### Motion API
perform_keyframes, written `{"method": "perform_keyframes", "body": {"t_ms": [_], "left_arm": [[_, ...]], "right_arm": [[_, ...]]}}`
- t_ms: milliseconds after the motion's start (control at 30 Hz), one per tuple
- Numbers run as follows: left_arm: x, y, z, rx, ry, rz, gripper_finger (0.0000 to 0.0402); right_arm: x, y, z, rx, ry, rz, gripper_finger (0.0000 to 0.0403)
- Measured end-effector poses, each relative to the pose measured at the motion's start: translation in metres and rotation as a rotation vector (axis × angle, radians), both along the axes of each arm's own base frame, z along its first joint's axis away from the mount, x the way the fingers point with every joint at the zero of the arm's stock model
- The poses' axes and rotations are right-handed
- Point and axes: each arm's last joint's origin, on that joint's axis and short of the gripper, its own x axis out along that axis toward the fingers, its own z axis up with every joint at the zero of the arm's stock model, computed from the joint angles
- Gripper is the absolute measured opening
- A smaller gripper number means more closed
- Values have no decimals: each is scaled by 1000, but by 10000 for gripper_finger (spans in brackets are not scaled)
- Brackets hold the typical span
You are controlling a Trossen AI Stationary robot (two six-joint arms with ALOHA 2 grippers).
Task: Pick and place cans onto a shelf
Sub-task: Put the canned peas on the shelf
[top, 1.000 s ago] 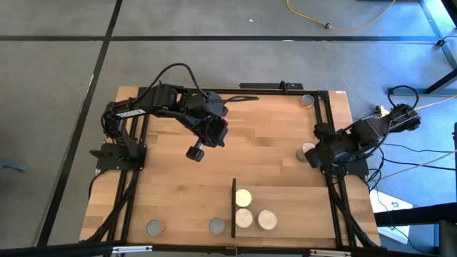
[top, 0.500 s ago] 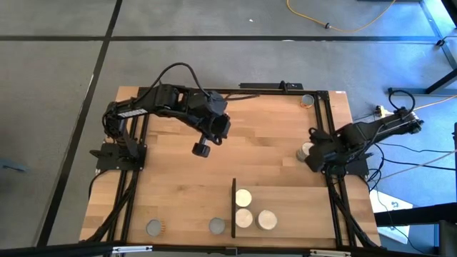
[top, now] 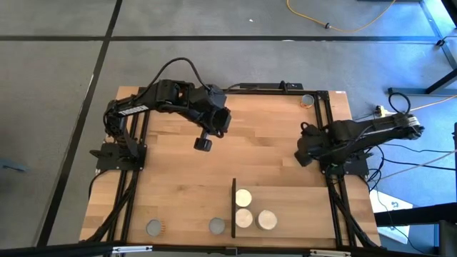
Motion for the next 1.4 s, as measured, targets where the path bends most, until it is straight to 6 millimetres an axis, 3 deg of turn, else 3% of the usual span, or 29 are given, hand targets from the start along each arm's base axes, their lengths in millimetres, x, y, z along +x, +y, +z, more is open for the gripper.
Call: {"method": "perform_keyframes", "body": {"t_ms": [233,433,900,1000,1167,1400], "left_arm": [[0,0,0,-1,0,-1,1],[0,0,0,-1,0,-1,1],[0,0,0,-1,0,-1,1],[0,0,0,-1,0,-1,1],[0,0,0,-1,0,-1,1],[0,0,0,-1,1,-1,1]], "right_arm": [[14,-12,-10,40,80,-44,91],[22,-21,-31,79,77,-12,91],[14,-29,-57,136,125,-7,90],[15,-31,-55,134,121,2,74],[17,-33,-55,123,103,36,11],[19,-33,-51,117,105,99,3]]}}
